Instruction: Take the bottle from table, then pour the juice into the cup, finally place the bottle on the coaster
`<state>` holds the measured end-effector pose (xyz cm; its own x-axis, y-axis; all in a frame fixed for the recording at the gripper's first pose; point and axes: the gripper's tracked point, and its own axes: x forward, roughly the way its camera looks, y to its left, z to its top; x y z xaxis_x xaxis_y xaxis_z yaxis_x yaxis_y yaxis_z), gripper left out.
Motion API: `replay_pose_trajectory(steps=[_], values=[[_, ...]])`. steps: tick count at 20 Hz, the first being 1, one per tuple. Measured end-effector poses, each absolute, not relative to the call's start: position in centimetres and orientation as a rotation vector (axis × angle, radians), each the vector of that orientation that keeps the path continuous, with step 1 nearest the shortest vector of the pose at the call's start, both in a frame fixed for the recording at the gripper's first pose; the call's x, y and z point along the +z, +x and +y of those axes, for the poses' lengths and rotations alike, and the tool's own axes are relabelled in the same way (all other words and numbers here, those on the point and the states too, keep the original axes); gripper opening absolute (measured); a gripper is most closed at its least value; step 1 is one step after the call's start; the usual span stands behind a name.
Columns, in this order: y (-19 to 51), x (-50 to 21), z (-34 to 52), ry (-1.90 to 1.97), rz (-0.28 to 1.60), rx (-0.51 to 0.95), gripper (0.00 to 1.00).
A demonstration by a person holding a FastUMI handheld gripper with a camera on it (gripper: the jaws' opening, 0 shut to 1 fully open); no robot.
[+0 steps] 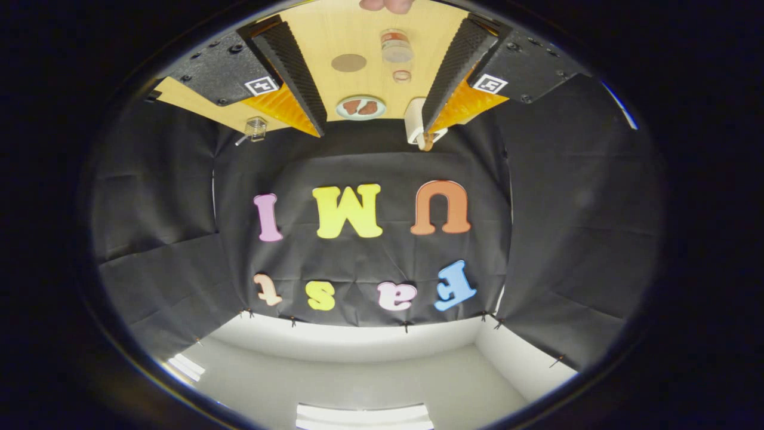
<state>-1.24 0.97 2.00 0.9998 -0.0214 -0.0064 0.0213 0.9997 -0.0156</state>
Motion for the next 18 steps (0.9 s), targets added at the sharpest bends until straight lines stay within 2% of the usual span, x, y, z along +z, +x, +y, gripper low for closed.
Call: replay_pose_trajectory(steps=[8,18], values=[[-1.9,-0.8,2.8,-0.018,0.007,-0.021,1.00],[-0.1,-13.7,3.5,-0.039,0.092,-0.003,1.00]])
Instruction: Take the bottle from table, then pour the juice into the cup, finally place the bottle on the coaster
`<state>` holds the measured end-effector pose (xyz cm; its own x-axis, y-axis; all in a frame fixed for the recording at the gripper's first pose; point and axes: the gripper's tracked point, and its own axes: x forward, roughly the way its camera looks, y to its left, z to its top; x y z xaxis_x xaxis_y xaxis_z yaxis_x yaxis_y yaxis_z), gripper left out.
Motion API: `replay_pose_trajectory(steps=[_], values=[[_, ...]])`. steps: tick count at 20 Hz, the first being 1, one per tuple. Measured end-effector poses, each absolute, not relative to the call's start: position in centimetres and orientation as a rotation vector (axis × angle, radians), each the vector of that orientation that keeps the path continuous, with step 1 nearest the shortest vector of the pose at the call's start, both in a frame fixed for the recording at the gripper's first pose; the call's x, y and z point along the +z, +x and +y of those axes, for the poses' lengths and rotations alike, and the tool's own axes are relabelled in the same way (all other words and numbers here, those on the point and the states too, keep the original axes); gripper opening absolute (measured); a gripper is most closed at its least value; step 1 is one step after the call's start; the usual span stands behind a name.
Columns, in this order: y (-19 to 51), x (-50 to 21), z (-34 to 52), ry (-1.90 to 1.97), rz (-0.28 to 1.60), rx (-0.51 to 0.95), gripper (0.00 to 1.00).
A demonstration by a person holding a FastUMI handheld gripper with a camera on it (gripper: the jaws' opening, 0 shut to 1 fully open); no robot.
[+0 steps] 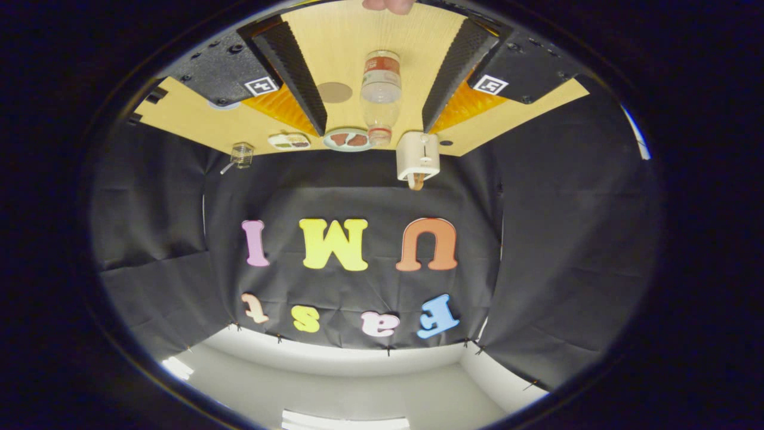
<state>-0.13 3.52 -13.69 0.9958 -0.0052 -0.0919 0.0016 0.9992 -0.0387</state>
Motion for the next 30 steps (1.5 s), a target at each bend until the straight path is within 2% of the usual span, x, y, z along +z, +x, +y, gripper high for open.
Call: replay_pose_trajectory(steps=[11,19,22,24,30], values=[[4.1,-24.3,2.4,-0.020,0.197,-0.010,1.00],[8.2,-27.2,3.1,-0.065,0.265,0.016,1.00],[8.9,-27.4,3.2,-0.110,0.283,0.016,0.93],[9.0,-27.4,3.1,-0.139,0.291,0.012,0.83],[8.0,-26.1,3.1,-0.141,0.307,0.025,0.78]])
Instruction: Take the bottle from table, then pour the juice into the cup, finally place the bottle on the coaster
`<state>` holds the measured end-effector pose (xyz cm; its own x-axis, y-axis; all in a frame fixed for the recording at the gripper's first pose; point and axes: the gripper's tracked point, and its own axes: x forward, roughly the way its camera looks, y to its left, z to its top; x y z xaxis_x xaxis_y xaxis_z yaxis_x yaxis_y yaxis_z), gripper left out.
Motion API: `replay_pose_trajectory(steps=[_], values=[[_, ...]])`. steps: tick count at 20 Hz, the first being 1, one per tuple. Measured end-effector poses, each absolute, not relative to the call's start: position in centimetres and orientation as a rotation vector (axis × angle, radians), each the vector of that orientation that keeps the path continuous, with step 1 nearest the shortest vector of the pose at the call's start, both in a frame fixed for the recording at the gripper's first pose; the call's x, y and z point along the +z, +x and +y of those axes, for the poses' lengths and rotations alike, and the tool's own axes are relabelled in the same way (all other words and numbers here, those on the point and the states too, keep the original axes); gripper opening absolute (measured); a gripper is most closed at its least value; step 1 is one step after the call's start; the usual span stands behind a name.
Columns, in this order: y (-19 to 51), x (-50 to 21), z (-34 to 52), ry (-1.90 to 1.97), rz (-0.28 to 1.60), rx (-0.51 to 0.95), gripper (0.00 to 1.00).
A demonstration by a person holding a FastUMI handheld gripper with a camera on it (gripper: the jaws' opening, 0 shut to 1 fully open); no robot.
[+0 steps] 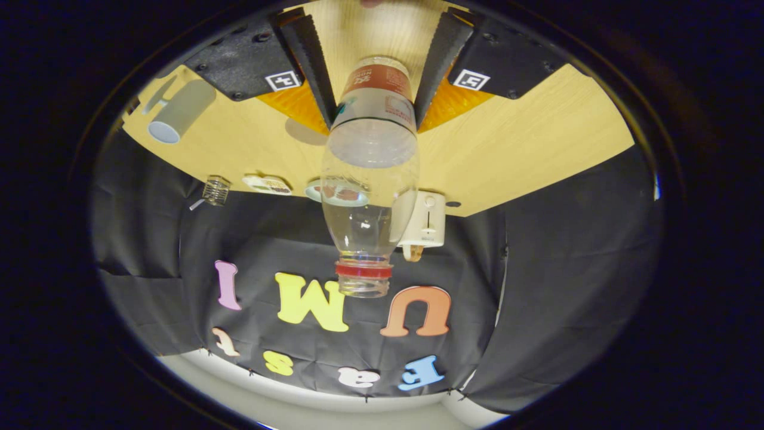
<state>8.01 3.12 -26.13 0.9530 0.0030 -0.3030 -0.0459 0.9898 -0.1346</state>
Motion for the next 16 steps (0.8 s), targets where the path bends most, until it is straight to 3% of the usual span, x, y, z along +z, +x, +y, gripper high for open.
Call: replay_pose_trajectory(steps=[8,16], values=[[6.5,-18.9,1.5,0.235,0.202,0.041,0.75],[8.0,-19.7,-1.1,0.666,0.186,0.049,0.74]])
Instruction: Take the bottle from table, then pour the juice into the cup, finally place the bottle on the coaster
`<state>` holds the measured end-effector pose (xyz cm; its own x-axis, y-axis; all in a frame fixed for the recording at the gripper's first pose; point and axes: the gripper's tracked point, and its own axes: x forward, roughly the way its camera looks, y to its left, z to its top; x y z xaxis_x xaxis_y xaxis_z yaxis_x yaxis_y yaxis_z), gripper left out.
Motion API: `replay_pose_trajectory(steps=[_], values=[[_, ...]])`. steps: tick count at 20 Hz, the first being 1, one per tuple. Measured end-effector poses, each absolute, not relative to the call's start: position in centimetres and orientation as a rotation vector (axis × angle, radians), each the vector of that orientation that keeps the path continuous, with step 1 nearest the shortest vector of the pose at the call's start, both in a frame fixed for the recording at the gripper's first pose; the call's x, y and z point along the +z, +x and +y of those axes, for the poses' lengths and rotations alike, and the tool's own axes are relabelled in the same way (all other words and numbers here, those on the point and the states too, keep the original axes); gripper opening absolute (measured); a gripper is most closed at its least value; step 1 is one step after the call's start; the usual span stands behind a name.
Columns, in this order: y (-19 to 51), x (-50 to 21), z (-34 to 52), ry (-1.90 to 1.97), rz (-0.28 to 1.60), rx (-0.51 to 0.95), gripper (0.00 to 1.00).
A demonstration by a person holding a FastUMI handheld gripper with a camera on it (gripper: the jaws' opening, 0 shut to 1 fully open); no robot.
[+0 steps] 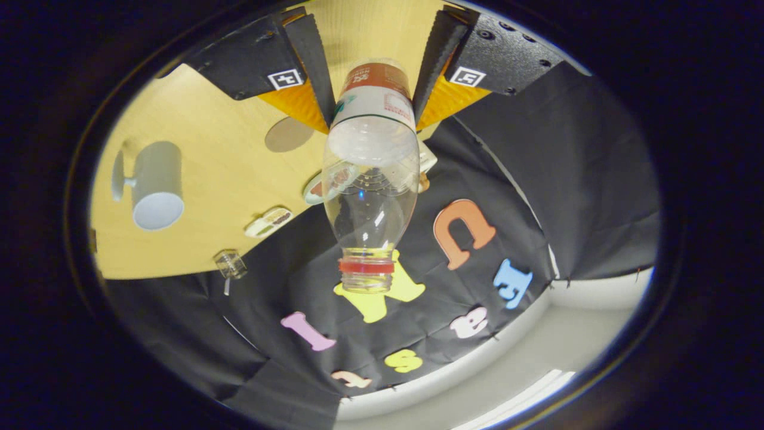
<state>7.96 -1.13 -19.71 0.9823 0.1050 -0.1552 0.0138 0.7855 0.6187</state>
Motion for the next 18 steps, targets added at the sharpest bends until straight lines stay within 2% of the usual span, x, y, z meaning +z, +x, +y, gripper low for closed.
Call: replay_pose_trajectory(steps=[18], values=[[11.8,-20.7,-7.2,1.269,0.033,-0.021,0.74]])
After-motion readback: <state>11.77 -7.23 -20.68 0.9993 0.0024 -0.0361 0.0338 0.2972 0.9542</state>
